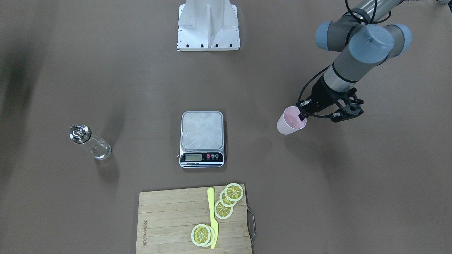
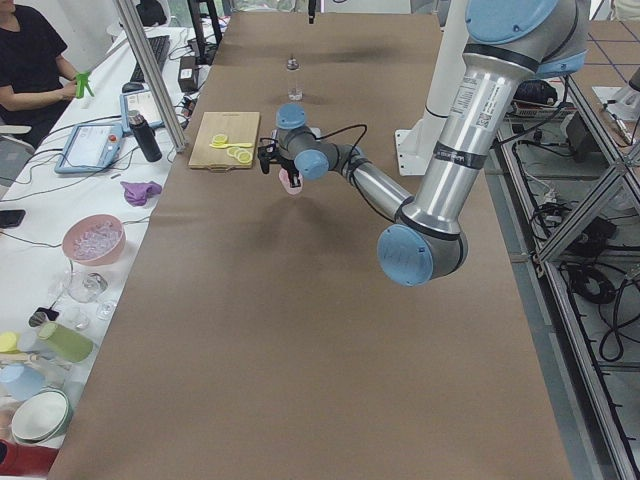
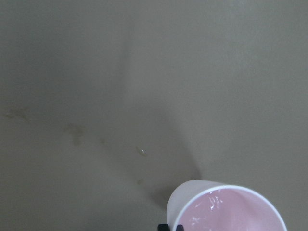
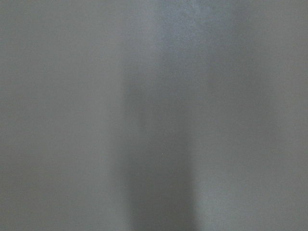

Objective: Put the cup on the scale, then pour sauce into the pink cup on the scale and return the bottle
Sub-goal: 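Lift the pink cup with the left gripper and lower it onto the scale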

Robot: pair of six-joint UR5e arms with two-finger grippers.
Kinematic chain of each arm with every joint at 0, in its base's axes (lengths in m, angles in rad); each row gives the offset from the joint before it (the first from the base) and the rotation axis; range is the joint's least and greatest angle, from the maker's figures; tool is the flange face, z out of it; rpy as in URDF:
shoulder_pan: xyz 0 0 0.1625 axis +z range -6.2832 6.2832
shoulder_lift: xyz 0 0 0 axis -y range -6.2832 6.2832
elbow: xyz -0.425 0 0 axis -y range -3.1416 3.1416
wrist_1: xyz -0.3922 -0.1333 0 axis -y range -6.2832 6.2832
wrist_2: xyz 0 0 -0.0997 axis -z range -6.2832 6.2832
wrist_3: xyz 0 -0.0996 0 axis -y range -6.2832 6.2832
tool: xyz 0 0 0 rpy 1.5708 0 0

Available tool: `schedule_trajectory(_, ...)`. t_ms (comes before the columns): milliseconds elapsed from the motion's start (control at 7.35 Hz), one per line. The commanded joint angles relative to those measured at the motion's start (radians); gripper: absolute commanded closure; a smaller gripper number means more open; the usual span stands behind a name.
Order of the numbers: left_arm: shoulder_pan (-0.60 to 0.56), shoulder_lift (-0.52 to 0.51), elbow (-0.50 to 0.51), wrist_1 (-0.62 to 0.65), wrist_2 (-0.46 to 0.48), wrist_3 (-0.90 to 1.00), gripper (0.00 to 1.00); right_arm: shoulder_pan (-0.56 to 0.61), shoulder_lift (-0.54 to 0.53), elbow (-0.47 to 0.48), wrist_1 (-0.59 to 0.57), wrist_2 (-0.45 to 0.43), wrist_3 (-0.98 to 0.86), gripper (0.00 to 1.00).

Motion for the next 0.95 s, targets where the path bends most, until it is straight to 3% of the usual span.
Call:
schedule_trajectory(0,-0.029,-0.15,-0.007,0.228,-0.028,-0.008,1.0,0.0,0.002,0.0,-0.001,0.005,0.0,0.0)
schedule_trajectory(136,-0.024,-0.236,0.003,0.345,-0.025,-0.058,1.0,0.0,0.002,0.0,-0.001,0.005,0.0,0.0)
schedule_trajectory(544,0.052,-0.435,0.168,0.352,0.05,-0.293,1.0,-0.002,0.005,0.009,0.001,0.004,0.0,0.0)
schedule_trajectory(816,0.135,-0.502,0.198,0.357,0.097,-0.376,1.0,-0.002,0.011,0.011,-0.001,0.004,0.001,0.0)
